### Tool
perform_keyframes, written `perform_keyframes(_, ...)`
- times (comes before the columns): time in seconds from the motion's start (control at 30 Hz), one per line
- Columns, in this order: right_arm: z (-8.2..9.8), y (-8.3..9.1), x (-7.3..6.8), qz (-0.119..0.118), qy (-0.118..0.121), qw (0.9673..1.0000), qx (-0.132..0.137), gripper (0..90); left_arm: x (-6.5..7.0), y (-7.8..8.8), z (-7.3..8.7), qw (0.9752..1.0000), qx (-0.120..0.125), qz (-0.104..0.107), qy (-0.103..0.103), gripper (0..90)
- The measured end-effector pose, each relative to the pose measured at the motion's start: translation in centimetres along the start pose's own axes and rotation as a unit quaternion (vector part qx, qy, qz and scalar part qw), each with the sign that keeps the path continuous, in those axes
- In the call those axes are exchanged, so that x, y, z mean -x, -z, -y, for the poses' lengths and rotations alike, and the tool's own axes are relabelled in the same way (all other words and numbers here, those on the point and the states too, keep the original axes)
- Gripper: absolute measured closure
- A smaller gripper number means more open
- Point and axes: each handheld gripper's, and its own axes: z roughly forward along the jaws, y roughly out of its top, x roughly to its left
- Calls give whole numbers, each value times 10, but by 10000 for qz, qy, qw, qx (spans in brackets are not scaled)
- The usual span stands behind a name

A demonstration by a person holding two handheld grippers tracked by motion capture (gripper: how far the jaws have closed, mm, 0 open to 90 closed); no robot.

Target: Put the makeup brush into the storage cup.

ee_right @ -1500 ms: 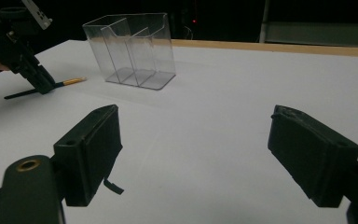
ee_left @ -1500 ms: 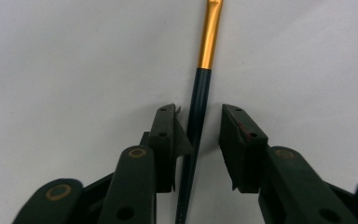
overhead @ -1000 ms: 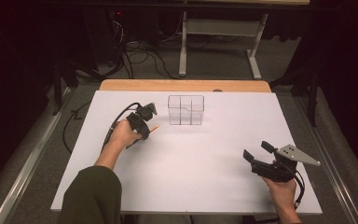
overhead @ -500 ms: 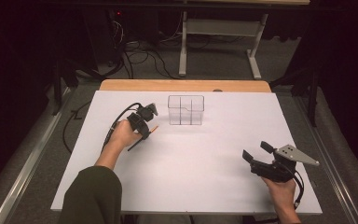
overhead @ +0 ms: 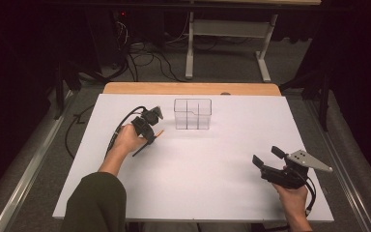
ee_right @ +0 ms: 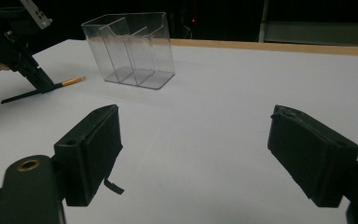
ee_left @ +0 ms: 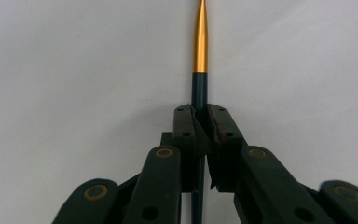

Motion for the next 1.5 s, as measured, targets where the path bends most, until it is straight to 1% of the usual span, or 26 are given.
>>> perform_keyframes(0.1, 0, 0, 1, 19, 6, 10000, -4, 189, -1, 0, 2, 10000, 70, 47, 30, 825)
perform_keyframes(0.3, 0, -1, 1, 15, 1, 10000, -9, 189, -3, 0, 3, 9998, 136, 99, 84, 826)
perform_keyframes(0.33, 0, -1, 1, 15, 1, 10000, -9, 189, -3, 0, 3, 9998, 132, 96, 88, 826)
perform_keyframes(0.37, 0, -1, 1, 24, 1, 10000, -13, 189, -3, 1, 4, 9999, 120, 37, 103, 826)
perform_keyframes(0.63, 0, -1, 0, 12, 8, 10000, 5, 189, -4, 4, 8, 9996, 193, 60, 192, 826)
perform_keyframes(0.7, 0, -1, 0, 10, 8, 10000, 1, 189, -5, 6, 9, 9994, 234, 63, 229, 826)
perform_keyframes(0.73, 0, 0, 1, 21, 3, 10000, -12, 189, -6, 7, 10, 9993, 278, 80, 247, 826)
perform_keyframes(0.77, 0, -1, 0, 26, 0, 10000, -15, 189, -6, 11, 12, 9988, 375, 110, 295, 826)
perform_keyframes(0.83, 0, -1, 0, 15, 1, 10000, -13, 189, -7, 13, 12, 9985, 423, 106, 326, 826)
perform_keyframes(0.93, 0, 0, 1, 19, -1, 10000, -12, 189, -8, 19, 15, 9975, 563, 119, 412, 826)
perform_keyframes(0.97, 0, 0, 2, 25, -22, 10000, -8, 189, -8, 22, 18, 9967, 646, 151, 461, 826)
perform_keyframes(1.0, 0, 0, 2, 25, -22, 10000, -8, 189, -8, 22, 18, 9967, 646, 151, 461, 826)
perform_keyframes(1.1, 0, 0, 1, 32, -20, 10000, -7, 189, -8, 28, 22, 9955, 796, 155, 495, 826)
perform_keyframes(1.2, 0, -1, 0, 35, -17, 10000, -2, 189, -8, 35, 27, 9936, 981, 184, 531, 826)
perform_keyframes(1.23, 0, -1, 0, 31, -28, 10000, -2, 189, -8, 37, 29, 9929, 1042, 188, 538, 826)
perform_keyframes(1.27, 0, -1, 0, 5, -41, 10000, -13, 189, -7, 41, 32, 9911, 1181, 201, 573, 826)
perform_keyframes(1.3, 0, -1, 0, 5, -41, 10000, -13, 189, -7, 41, 32, 9911, 1181, 201, 573, 826)
perform_keyframes(1.37, 1, -2, 1, 17, -50, 10000, -33, 189, -7, 44, 35, 9896, 1288, 207, 600, 826)
perform_keyframes(1.43, 1, 0, 3, 18, -52, 10000, 15, 189, -7, 50, 39, 9869, 1463, 217, 652, 826)
perform_keyframes(1.47, 0, 0, 3, 40, -56, 10000, 18, 189, -7, 50, 39, 9869, 1463, 217, 652, 826)
perform_keyframes(1.5, 0, 0, 3, 37, -54, 10000, 26, 189, -7, 52, 40, 9857, 1530, 220, 674, 826)
